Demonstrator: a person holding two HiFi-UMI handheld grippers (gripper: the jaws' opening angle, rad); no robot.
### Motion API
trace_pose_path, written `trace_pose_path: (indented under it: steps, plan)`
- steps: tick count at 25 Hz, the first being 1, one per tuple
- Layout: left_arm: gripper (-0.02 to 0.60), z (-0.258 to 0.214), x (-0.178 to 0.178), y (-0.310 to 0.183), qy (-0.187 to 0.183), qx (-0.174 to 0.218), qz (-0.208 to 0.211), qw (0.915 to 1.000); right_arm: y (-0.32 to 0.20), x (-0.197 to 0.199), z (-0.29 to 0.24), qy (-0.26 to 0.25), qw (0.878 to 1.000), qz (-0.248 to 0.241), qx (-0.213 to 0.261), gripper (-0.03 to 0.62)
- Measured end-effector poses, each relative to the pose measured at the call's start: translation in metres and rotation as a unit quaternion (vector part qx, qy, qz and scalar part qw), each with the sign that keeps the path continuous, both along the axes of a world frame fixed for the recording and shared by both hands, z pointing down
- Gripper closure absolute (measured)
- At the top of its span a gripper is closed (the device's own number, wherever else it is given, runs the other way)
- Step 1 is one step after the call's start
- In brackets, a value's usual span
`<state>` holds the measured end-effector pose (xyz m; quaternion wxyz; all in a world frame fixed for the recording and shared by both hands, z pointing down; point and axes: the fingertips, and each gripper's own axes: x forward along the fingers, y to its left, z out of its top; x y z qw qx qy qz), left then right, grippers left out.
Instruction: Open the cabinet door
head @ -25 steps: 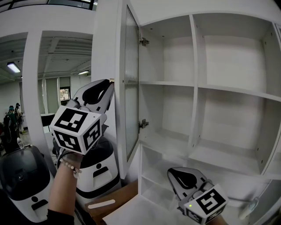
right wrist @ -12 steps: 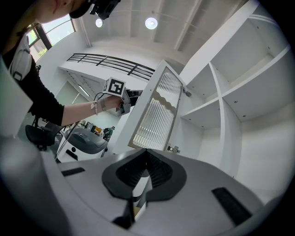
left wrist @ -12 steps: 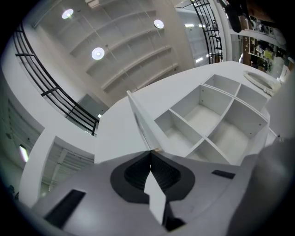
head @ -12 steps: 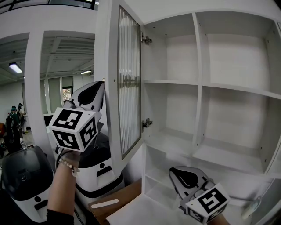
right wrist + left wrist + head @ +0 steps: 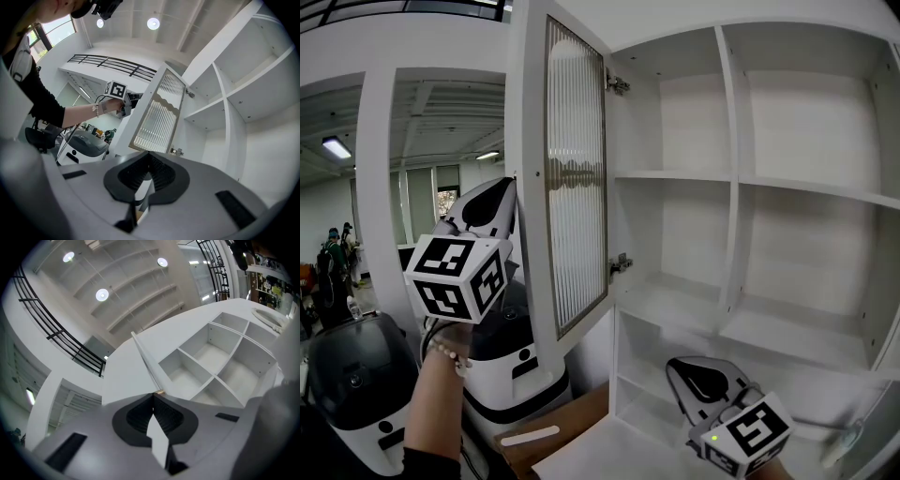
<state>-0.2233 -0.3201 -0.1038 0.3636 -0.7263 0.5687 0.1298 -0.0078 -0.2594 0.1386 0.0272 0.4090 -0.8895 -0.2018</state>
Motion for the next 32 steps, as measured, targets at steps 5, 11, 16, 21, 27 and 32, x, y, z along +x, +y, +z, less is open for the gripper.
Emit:
trace_pose_path:
  steps: [5, 11, 16, 21, 27, 32]
  plan:
    - [0.581, -0.001, -0.018, 0.004, 0.009, 0.001, -0.014, 0.9999, -0.002, -0.002, 0.004, 0.006, 1.0, 0.001, -0.002, 0.594]
    - [0.581, 0.009, -0.041, 0.006, 0.026, -0.007, -0.025, 0.9993, -0.002, -0.009, 0.005, 0.002, 1.0, -0.009, -0.006, 0.594]
    - [0.581, 0.027, -0.049, 0.01, 0.037, -0.019, -0.024, 0.9989, 0.002, -0.018, 0.009, 0.007, 1.0, -0.011, -0.015, 0.594]
    - [0.581, 0.048, -0.044, 0.02, 0.034, -0.022, -0.032, 0.9987, 0.002, -0.026, 0.011, 0.0, 1.0, -0.023, -0.011, 0.594]
    - [0.581, 0.075, -0.022, 0.028, 0.016, -0.029, -0.029, 0.999, 0.002, -0.037, 0.012, 0.0, 0.999, -0.033, -0.011, 0.594]
    - [0.581, 0.101, -0.005, 0.037, 0.007, -0.034, -0.02, 0.9992, 0.001, -0.041, 0.017, 0.0, 0.999, -0.035, -0.012, 0.594]
